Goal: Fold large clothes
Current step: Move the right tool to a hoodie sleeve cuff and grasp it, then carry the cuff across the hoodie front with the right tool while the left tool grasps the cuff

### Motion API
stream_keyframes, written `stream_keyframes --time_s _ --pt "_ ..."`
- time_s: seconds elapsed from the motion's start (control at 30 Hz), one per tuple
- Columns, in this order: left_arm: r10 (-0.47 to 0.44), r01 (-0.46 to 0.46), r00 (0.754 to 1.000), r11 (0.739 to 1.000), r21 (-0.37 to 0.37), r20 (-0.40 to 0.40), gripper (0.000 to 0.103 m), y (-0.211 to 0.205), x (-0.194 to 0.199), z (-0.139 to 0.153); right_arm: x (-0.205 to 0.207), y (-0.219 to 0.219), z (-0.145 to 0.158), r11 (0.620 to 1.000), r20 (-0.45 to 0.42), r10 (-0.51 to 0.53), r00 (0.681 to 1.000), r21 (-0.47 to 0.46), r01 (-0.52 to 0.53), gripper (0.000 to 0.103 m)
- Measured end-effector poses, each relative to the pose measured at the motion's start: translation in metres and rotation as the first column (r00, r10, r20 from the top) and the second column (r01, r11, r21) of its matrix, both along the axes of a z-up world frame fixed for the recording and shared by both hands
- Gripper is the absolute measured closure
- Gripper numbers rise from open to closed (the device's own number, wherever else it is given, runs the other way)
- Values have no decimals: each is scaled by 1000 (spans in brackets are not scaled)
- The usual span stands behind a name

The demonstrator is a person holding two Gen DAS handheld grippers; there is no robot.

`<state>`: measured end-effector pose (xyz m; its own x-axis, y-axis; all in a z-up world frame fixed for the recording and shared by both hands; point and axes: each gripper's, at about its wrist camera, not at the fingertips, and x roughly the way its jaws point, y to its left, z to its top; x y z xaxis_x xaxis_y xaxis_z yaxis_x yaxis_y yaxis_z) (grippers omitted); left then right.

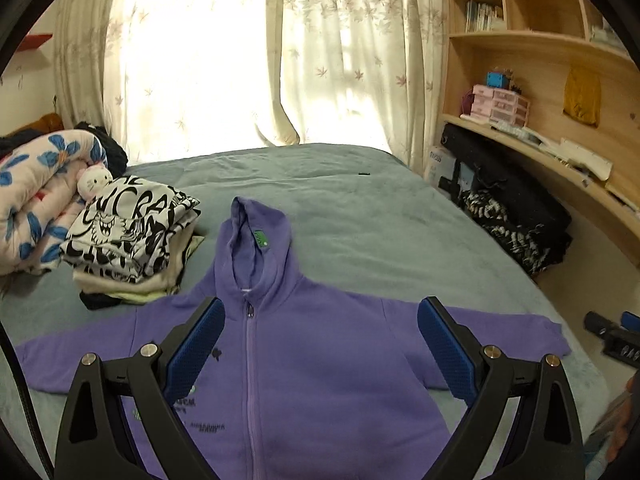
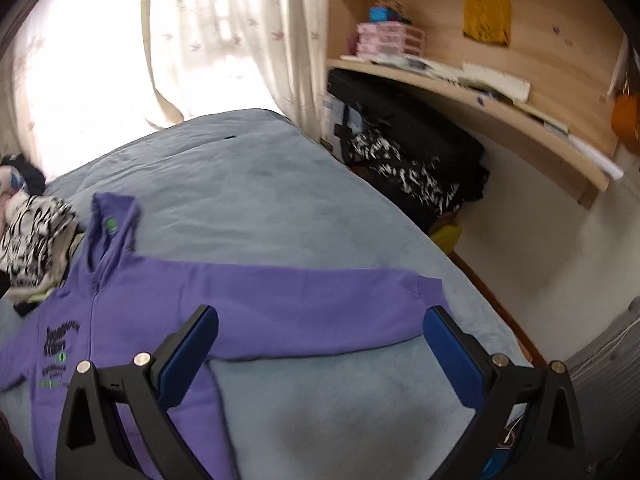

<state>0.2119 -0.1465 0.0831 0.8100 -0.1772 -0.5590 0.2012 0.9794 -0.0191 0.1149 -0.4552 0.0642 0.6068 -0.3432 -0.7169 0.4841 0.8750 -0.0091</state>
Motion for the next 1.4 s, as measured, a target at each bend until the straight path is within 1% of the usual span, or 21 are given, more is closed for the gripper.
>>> stream_keyframes --time_s 0.07,0.13,0.2,0.33,0.43,0.5,0.57,0.6,0.67,0.73,0.83,0.87,0.93,0.97,1.03,1.07,1.1,1.17,1.23,1.33,1.4 --pt "11 -11 1000 1000 0 -22 7 -11 17 -9 8 -25 -9 998 -21 -30 999 57 31 0" --pt "-32 29 996 999 -34 -86 7 -20 34 -22 17 -53 -26 990 -50 -61 997 122 66 0" --pt "-34 27 990 998 -56 -134 7 -26 47 -38 21 -77 -45 980 -87 -98 991 166 112 0" --pt "-38 21 975 996 -83 -220 9 -45 71 -80 22 -118 -89 949 -166 -161 973 245 199 4" --pt "-54 25 969 993 -119 -241 12 -56 81 -109 19 -144 -123 911 -215 -197 957 321 259 9" --pt "-96 54 966 983 -174 -240 12 -63 83 -124 13 -164 -149 862 -239 -222 945 405 305 15" --pt "-98 57 963 985 -165 -252 12 -73 87 -135 9 -176 -168 818 -247 -237 940 471 330 17" --pt "-108 72 958 987 -142 -266 12 -83 89 -142 6 -182 -177 790 -244 -251 937 508 344 19" --pt "-125 92 950 988 -125 -288 12 -97 91 -152 2 -188 -189 756 -235 -273 933 548 359 21" --pt "-141 111 940 987 -113 -309 12 -115 93 -161 1 -190 -194 747 -221 -295 930 554 368 25" --pt "-161 139 928 986 -90 -335 12 -140 96 -175 5 -193 -195 745 -196 -305 932 560 362 35" --pt "-163 147 924 986 -73 -346 12 -147 97 -179 7 -193 -196 746 -192 -305 933 561 359 41" --pt "-162 165 915 986 -23 -369 12 -163 98 -190 10 -196 -198 750 -201 -310 929 549 369 46" --pt "-156 174 910 985 12 -383 12 -173 99 -197 12 -195 -198 757 -204 -314 927 536 374 51" --pt "-142 179 903 982 53 -406 12 -182 102 -205 16 -193 -196 779 -207 -302 930 510 366 67" --pt "-133 179 898 981 73 -419 12 -184 102 -209 18 -189 -194 790 -194 -286 938 505 346 84" --pt "-120 177 892 980 93 -437 12 -187 104 -213 20 -184 -189 806 -180 -279 943 491 331 88" --pt "-119 184 880 978 99 -459 16 -184 105 -212 22 -171 -173 854 -152 -272 950 416 311 90" --pt "-140 202 874 976 86 -466 17 -172 104 -205 30 -147 -149 911 -100 -221 970 335 242 90" --pt "-147 196 896 978 77 -418 17 -140 102 -181 41 -100 -109 967 -8 -83 997 241 82 90" --pt "-151 185 903 982 47 -403 17 -114 103 -167 50 -63 -86 978 34 20 999 206 -27 91"
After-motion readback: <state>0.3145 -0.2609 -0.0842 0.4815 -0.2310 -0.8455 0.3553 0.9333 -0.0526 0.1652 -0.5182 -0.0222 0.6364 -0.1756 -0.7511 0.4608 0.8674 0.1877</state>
